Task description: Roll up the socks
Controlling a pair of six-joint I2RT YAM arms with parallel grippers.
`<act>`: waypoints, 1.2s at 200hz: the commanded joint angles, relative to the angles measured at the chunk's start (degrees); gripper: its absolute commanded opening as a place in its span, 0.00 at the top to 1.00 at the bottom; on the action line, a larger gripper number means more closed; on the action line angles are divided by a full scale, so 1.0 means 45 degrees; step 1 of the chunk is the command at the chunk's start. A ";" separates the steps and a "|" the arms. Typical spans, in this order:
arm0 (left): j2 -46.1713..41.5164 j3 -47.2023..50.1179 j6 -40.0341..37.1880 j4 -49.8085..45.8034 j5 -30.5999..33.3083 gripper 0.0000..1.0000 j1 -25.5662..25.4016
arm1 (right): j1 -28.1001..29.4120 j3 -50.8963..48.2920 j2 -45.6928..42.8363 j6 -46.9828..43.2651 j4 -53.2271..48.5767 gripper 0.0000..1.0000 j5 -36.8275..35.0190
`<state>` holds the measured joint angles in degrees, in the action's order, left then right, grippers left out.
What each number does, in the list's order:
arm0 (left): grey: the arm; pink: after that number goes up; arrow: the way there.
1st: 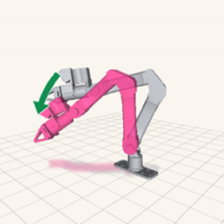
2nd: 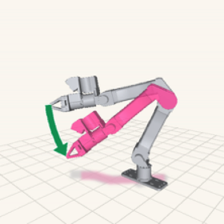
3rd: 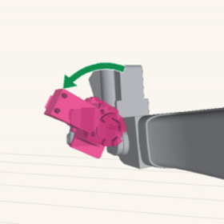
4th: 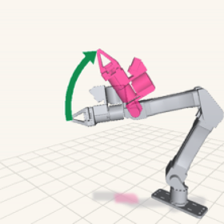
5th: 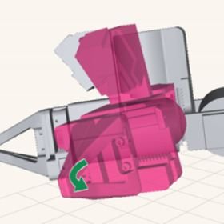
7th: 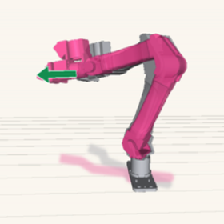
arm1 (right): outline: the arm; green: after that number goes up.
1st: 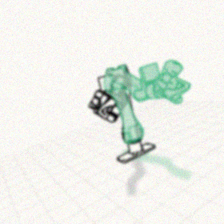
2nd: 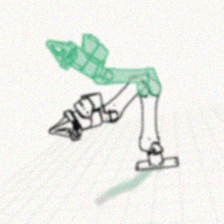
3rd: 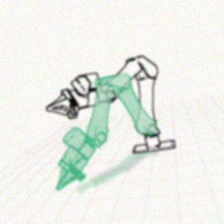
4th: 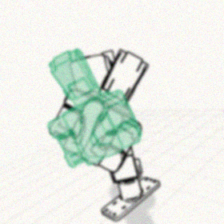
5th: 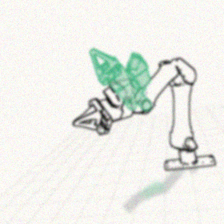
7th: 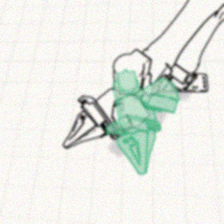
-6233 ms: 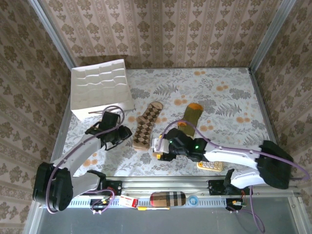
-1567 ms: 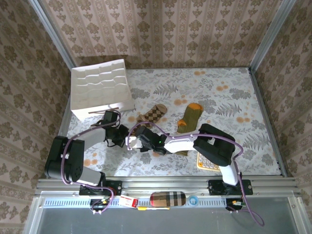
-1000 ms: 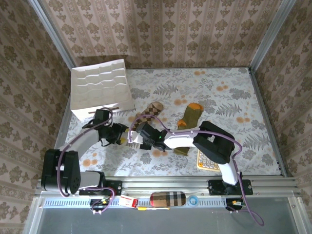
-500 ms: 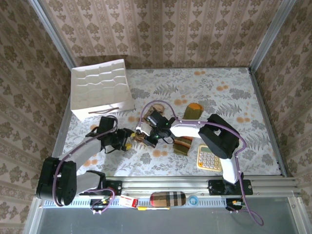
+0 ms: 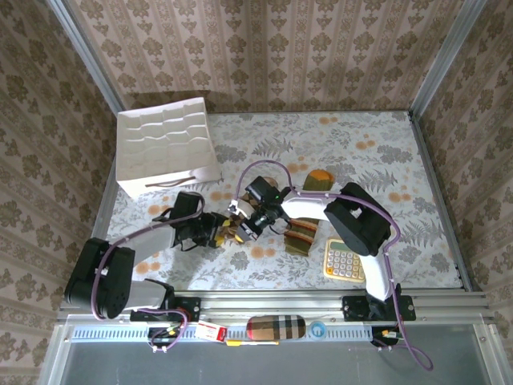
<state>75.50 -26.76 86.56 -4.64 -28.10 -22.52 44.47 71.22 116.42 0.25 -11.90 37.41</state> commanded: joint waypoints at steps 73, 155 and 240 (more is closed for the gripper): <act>0.0630 -0.0456 0.0521 0.0046 0.0604 0.49 -0.0639 | -0.0387 0.0559 0.0686 0.0529 -0.0919 1.00 0.1475; 0.1655 -0.1339 0.0534 -0.2293 0.0808 1.00 -0.1113 | 0.0209 -0.0711 -0.0919 -0.1292 -0.0082 0.82 -0.0230; 0.1372 -0.1601 0.0491 -0.3947 0.0853 1.00 -0.1090 | 0.4166 -0.5493 -0.3802 -0.6646 0.6720 0.44 -1.1531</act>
<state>81.28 -33.56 88.77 -14.94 -26.17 -27.09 61.93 46.89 97.36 -22.06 10.24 2.24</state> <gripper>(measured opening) 0.062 0.553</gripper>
